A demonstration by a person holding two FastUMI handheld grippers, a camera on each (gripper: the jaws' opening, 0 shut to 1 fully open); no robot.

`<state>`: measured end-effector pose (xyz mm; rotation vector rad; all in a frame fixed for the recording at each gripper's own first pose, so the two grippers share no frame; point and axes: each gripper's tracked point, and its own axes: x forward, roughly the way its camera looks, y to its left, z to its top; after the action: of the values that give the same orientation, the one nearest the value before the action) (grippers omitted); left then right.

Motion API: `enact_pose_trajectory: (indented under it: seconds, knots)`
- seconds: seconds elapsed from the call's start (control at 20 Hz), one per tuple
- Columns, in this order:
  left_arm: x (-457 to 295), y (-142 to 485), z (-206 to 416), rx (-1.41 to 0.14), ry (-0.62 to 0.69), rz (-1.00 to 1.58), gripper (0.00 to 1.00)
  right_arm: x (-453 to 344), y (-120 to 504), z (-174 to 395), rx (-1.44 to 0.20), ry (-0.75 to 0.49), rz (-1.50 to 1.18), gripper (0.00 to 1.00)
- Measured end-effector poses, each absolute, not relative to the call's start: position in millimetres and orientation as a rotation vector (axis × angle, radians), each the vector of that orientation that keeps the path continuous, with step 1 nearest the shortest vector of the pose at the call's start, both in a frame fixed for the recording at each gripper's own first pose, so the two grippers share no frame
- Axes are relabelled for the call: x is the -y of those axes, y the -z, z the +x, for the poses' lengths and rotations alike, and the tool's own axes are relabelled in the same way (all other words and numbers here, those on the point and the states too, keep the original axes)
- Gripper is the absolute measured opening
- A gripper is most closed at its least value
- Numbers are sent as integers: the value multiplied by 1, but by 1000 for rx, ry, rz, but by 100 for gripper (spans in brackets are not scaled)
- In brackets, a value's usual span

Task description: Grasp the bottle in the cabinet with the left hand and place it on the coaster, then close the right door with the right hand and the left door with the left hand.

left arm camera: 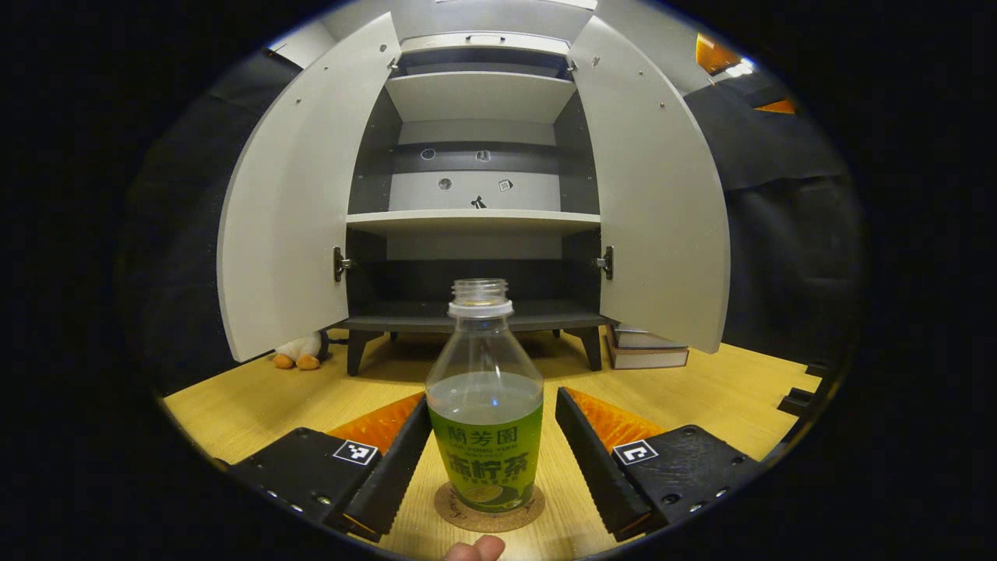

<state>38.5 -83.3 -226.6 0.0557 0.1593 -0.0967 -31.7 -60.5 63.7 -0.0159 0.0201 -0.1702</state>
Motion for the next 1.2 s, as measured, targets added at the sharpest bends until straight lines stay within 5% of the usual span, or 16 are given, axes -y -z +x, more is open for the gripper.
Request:
enact_pose_trajectory:
  seconds: [0.75,1.05,1.2]
  knots:
    - [88,60,17,-79,209,13,94,68,-27,-19,13,146,54,99]
    - [75,31,2,-97,182,-18,94,83,19,-13,-31,190,134,99]
    - [68,28,-5,-113,172,-45,94,104,-12,0,12,195,145,100]
